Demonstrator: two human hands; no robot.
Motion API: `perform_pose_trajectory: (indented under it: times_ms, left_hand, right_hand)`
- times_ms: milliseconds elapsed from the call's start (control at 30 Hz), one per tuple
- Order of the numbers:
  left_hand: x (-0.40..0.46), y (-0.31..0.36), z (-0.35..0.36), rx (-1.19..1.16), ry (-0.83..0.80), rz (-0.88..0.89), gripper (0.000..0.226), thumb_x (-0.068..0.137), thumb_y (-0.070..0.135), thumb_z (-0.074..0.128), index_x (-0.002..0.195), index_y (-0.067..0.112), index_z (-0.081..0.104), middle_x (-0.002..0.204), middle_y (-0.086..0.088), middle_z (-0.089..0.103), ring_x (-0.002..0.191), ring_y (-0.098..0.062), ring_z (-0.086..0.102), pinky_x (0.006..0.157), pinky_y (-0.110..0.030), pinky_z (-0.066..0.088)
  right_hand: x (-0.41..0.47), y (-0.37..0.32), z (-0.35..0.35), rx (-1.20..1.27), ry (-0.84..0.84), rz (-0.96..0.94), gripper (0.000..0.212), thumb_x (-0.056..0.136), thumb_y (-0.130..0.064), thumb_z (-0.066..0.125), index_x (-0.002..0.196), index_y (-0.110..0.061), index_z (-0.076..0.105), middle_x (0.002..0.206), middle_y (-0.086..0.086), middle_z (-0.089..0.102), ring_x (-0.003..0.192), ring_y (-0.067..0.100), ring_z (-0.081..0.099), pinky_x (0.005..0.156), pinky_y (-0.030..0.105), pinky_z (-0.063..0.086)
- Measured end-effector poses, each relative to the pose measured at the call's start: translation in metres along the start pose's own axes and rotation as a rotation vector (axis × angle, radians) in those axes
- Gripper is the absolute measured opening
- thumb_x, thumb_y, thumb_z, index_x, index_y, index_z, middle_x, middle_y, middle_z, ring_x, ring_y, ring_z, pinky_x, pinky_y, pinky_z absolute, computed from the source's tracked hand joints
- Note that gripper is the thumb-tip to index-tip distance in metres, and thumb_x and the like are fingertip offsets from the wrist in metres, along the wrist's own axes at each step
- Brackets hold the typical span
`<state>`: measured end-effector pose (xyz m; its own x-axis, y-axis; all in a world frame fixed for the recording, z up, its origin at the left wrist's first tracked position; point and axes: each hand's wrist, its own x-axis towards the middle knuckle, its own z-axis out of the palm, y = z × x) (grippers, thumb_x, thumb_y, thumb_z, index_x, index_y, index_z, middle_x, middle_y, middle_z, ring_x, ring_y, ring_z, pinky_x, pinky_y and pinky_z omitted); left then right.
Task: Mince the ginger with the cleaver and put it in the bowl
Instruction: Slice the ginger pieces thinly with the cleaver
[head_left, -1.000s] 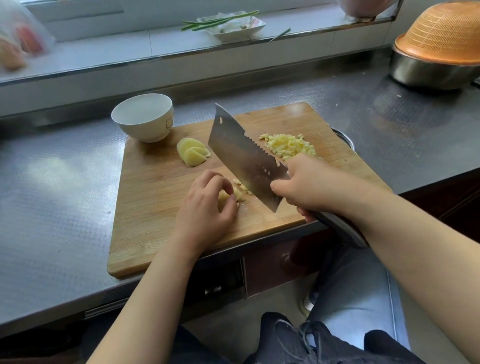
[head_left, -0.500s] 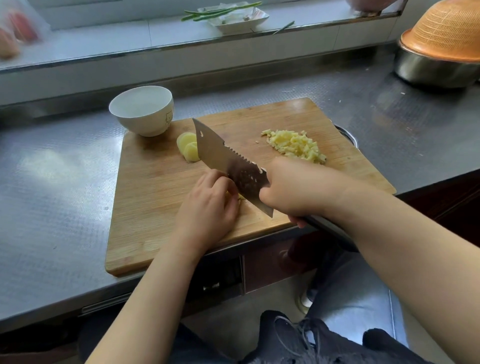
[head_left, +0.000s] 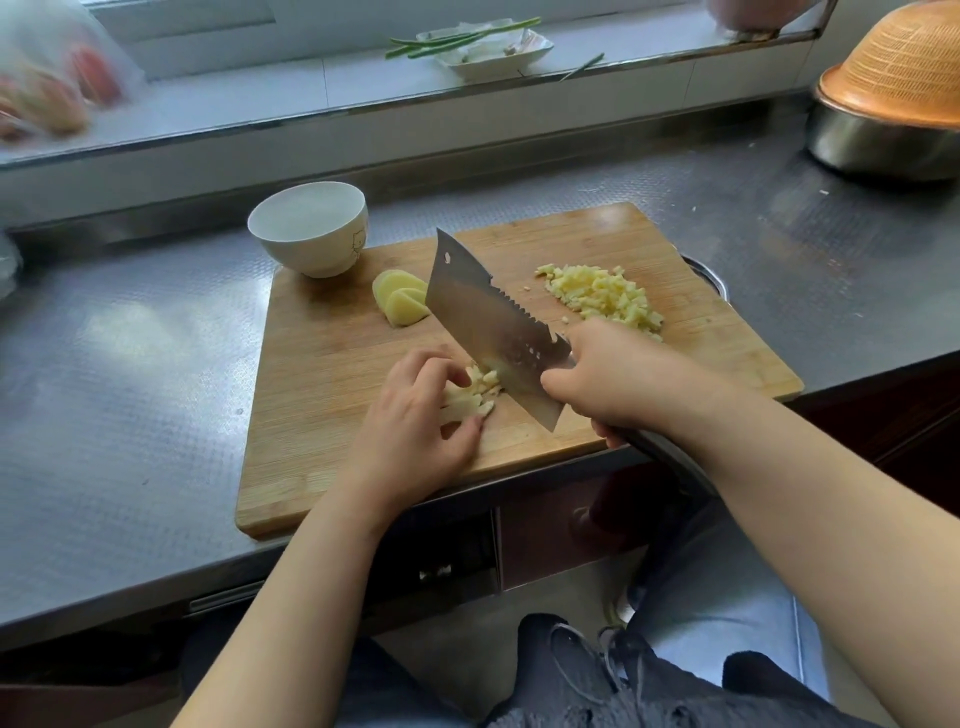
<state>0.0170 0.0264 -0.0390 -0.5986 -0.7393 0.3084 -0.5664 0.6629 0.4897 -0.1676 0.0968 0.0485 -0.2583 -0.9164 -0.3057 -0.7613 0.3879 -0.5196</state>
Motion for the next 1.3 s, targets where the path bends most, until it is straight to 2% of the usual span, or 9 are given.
perform_pose_trajectory:
  times_ms: [167, 333, 433, 567, 733, 867, 1000, 1167, 1300]
  left_hand:
    - [0.003, 0.004, 0.003, 0.040, 0.006, -0.049, 0.026, 0.084, 0.033, 0.066, 0.104, 0.022, 0.053, 0.115, 0.006, 0.049, 0.107, -0.014, 0.048, 0.092, -0.036, 0.048]
    - [0.004, 0.008, 0.008, 0.070, 0.079, -0.064, 0.024, 0.085, 0.032, 0.065, 0.102, 0.018, 0.055, 0.107, 0.005, 0.050, 0.101, -0.015, 0.048, 0.084, -0.030, 0.045]
    - [0.005, 0.006, 0.008, 0.056, 0.077, -0.058, 0.023, 0.086, 0.036, 0.063, 0.099, 0.020, 0.054, 0.107, 0.006, 0.050, 0.100, -0.014, 0.048, 0.084, -0.032, 0.047]
    - [0.006, 0.006, 0.008, 0.086, 0.067, -0.051, 0.022, 0.085, 0.037, 0.062, 0.097, 0.019, 0.054, 0.109, 0.005, 0.050, 0.105, -0.015, 0.046, 0.084, -0.033, 0.046]
    - [0.009, 0.006, 0.009, 0.093, 0.058, -0.036, 0.021, 0.084, 0.036, 0.060, 0.094, 0.019, 0.053, 0.105, 0.003, 0.051, 0.101, -0.016, 0.048, 0.079, -0.034, 0.046]
    - [0.008, 0.008, 0.011, 0.123, 0.077, -0.057, 0.020, 0.085, 0.031, 0.062, 0.095, 0.016, 0.055, 0.105, 0.001, 0.053, 0.101, -0.017, 0.048, 0.080, -0.027, 0.040]
    - [0.009, 0.012, 0.014, 0.162, 0.109, -0.101, 0.019, 0.087, 0.030, 0.062, 0.097, 0.016, 0.055, 0.104, 0.001, 0.052, 0.100, -0.015, 0.045, 0.080, -0.021, 0.032]
    - [0.007, 0.010, 0.012, 0.122, 0.158, -0.118, 0.020, 0.083, 0.031, 0.064, 0.093, 0.016, 0.056, 0.099, 0.001, 0.053, 0.097, -0.018, 0.047, 0.080, -0.027, 0.038]
    - [0.005, 0.009, 0.012, 0.132, 0.165, -0.131, 0.019, 0.082, 0.030, 0.064, 0.090, 0.016, 0.055, 0.096, 0.001, 0.052, 0.093, -0.020, 0.048, 0.075, -0.029, 0.038]
  right_hand:
    - [-0.010, -0.005, -0.010, -0.009, 0.034, -0.055, 0.014, 0.093, -0.014, 0.048, 0.081, -0.007, 0.053, 0.062, 0.012, 0.061, 0.033, 0.016, 0.053, 0.042, 0.024, 0.045]
    - [-0.015, -0.010, -0.013, -0.041, 0.020, -0.075, 0.015, 0.094, -0.017, 0.050, 0.082, -0.009, 0.054, 0.049, 0.004, 0.056, 0.028, 0.011, 0.049, 0.038, 0.018, 0.040]
    - [-0.014, -0.012, -0.011, -0.068, 0.005, -0.082, 0.016, 0.094, -0.016, 0.050, 0.080, -0.010, 0.055, 0.044, 0.002, 0.054, 0.026, 0.010, 0.048, 0.036, 0.015, 0.038]
    - [-0.010, -0.017, -0.010, -0.118, -0.024, -0.084, 0.017, 0.093, -0.017, 0.050, 0.081, -0.009, 0.058, 0.047, 0.005, 0.058, 0.033, 0.016, 0.054, 0.039, 0.018, 0.042]
    - [-0.002, -0.022, -0.005, -0.179, -0.073, -0.061, 0.021, 0.094, -0.013, 0.048, 0.075, -0.007, 0.055, 0.056, 0.011, 0.062, 0.038, 0.019, 0.057, 0.040, 0.019, 0.043]
    - [0.001, -0.020, 0.000, -0.220, -0.042, -0.062, 0.022, 0.094, -0.016, 0.048, 0.075, -0.009, 0.056, 0.060, 0.010, 0.064, 0.044, 0.021, 0.061, 0.040, 0.019, 0.043]
    - [0.005, -0.008, 0.000, -0.090, -0.039, -0.038, 0.019, 0.094, -0.020, 0.051, 0.086, -0.005, 0.058, 0.069, 0.015, 0.067, 0.048, 0.026, 0.063, 0.044, 0.028, 0.052]
    - [-0.002, -0.006, -0.006, -0.135, -0.010, -0.061, 0.019, 0.093, -0.022, 0.051, 0.083, -0.009, 0.059, 0.048, 0.005, 0.059, 0.035, 0.017, 0.055, 0.040, 0.020, 0.042]
    - [-0.004, -0.009, -0.011, -0.166, 0.003, -0.097, 0.020, 0.093, -0.023, 0.052, 0.078, -0.010, 0.057, 0.042, 0.002, 0.056, 0.035, 0.016, 0.056, 0.041, 0.019, 0.041]
